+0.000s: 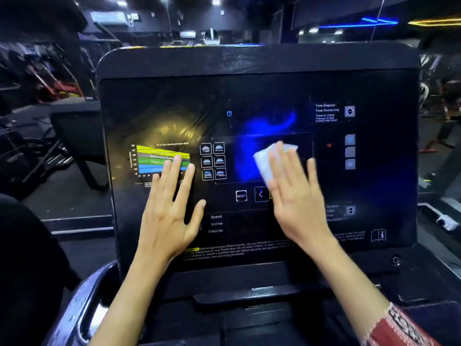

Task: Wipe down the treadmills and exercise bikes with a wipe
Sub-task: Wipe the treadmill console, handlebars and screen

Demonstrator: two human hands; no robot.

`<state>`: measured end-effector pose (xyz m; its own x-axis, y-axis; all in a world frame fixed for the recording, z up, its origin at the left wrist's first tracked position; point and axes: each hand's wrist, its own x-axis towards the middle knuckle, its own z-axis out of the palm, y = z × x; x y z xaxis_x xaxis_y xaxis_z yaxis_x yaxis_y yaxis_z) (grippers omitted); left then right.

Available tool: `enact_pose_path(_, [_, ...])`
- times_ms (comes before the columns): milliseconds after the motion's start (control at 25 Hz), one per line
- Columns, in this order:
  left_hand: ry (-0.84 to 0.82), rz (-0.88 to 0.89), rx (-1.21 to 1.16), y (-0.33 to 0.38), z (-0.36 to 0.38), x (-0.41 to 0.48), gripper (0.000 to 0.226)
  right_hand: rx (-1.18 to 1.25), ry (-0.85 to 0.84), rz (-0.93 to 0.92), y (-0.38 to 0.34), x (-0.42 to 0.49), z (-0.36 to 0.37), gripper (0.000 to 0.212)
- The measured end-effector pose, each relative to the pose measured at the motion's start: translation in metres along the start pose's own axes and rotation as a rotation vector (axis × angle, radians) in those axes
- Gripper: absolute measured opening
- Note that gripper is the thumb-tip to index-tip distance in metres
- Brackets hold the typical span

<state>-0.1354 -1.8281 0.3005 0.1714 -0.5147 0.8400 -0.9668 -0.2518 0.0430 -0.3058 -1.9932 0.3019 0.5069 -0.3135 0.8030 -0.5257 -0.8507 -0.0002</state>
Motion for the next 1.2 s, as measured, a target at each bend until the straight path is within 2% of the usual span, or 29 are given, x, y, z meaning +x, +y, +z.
enact_pose_path(80, [-0.013, -0.012, 0.007, -0.002, -0.002, -0.008, 0.058, 0.101, 0.064, 0.276, -0.013, 0.026, 0.001, 0.053])
enact_pose_path(120, [-0.019, -0.021, 0.009, -0.004, -0.004, -0.012, 0.059, 0.180, 0.063, 0.309, -0.032, 0.035, 0.003, 0.054])
enact_pose_path(160, [-0.022, -0.028, 0.013, -0.007, -0.005, -0.015, 0.059, 0.233, 0.038, 0.232, -0.053, 0.037, 0.007, 0.054])
enact_pose_path(280, [-0.021, -0.045, 0.017, -0.020, -0.012, -0.027, 0.059, 0.175, -0.102, -0.294, -0.093, -0.002, 0.019, 0.052])
enact_pose_path(360, [-0.013, -0.073, 0.032, -0.032, -0.020, -0.034, 0.059, 0.081, -0.124, -0.452, -0.078, -0.013, 0.016, 0.050])
enact_pose_path(400, [-0.005, -0.090, 0.044, -0.037, -0.023, -0.035, 0.059, 0.037, -0.076, -0.424, -0.068, -0.006, 0.015, 0.051])
enact_pose_path(480, [0.004, -0.119, 0.061, -0.045, -0.027, -0.036, 0.059, 0.025, 0.001, -0.167, -0.060, 0.023, 0.014, 0.053])
enact_pose_path(560, [0.012, -0.148, 0.050, -0.049, -0.029, -0.033, 0.060, 0.164, 0.028, 0.093, -0.075, 0.058, 0.015, 0.053])
enact_pose_path(600, [0.017, -0.161, 0.038, -0.050, -0.030, -0.031, 0.061, 0.228, 0.021, 0.104, -0.091, 0.066, 0.018, 0.052])
enact_pose_path(640, [0.023, -0.167, 0.034, -0.053, -0.030, -0.028, 0.061, 0.250, 0.008, 0.007, -0.108, 0.067, 0.022, 0.052])
enact_pose_path(760, [0.036, -0.149, 0.030, -0.059, -0.031, -0.021, 0.062, 0.160, -0.073, -0.455, -0.118, 0.046, 0.028, 0.050])
enact_pose_path(800, [0.043, -0.147, 0.023, -0.061, -0.031, -0.018, 0.062, 0.103, -0.063, -0.500, -0.107, 0.048, 0.024, 0.050])
enact_pose_path(840, [0.051, -0.151, 0.017, -0.063, -0.032, -0.015, 0.063, 0.051, -0.026, -0.467, -0.096, 0.055, 0.022, 0.050])
enact_pose_path(960, [0.064, -0.147, 0.008, -0.066, -0.032, -0.005, 0.064, 0.056, 0.083, -0.100, -0.085, 0.102, 0.017, 0.050])
enact_pose_path(1000, [0.066, -0.144, 0.009, -0.068, -0.033, -0.001, 0.064, 0.104, 0.096, -0.025, -0.097, 0.118, 0.018, 0.051])
enact_pose_path(1040, [0.070, -0.145, 0.011, -0.071, -0.033, 0.002, 0.065, 0.152, 0.097, -0.030, -0.115, 0.128, 0.022, 0.051])
enact_pose_path(1200, [0.079, -0.169, 0.008, -0.084, -0.038, 0.000, 0.065, 0.156, 0.015, -0.492, -0.146, 0.116, 0.033, 0.050])
